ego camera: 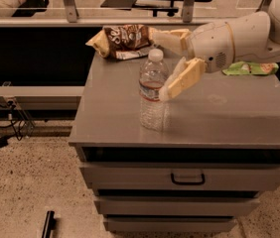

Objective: Knock water bottle over

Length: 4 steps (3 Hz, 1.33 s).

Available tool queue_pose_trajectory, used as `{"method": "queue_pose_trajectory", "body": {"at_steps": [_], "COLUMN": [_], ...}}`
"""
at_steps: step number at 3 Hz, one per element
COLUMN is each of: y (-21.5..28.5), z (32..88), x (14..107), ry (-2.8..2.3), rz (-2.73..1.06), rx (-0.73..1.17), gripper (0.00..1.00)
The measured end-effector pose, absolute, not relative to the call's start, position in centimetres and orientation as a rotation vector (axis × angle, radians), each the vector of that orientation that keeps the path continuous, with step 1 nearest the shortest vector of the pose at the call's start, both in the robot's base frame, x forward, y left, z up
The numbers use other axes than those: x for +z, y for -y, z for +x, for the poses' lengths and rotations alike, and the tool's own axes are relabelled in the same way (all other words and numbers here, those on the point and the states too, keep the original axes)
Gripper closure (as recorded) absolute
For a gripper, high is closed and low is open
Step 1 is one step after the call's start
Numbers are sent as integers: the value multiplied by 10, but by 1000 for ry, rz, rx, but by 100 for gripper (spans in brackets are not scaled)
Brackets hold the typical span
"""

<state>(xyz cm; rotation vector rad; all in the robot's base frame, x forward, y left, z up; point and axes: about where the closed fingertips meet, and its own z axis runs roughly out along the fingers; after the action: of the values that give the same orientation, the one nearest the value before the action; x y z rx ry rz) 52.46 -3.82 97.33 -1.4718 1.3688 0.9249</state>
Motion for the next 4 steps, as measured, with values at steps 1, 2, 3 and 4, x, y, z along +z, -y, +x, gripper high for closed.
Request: {"method": "queue_pose_trajectory", "body": {"at_steps": [1,2,3,4], "y": [40,39,35,33], "z": [524,522,518,518], "x": [963,959,958,959], "ry": [-1325,-1272,-1224,-1218], "rz": [-1460,-1460,-1502,-1509], "rx": [941,965,967,969], "gripper": [0,0,0,15]}}
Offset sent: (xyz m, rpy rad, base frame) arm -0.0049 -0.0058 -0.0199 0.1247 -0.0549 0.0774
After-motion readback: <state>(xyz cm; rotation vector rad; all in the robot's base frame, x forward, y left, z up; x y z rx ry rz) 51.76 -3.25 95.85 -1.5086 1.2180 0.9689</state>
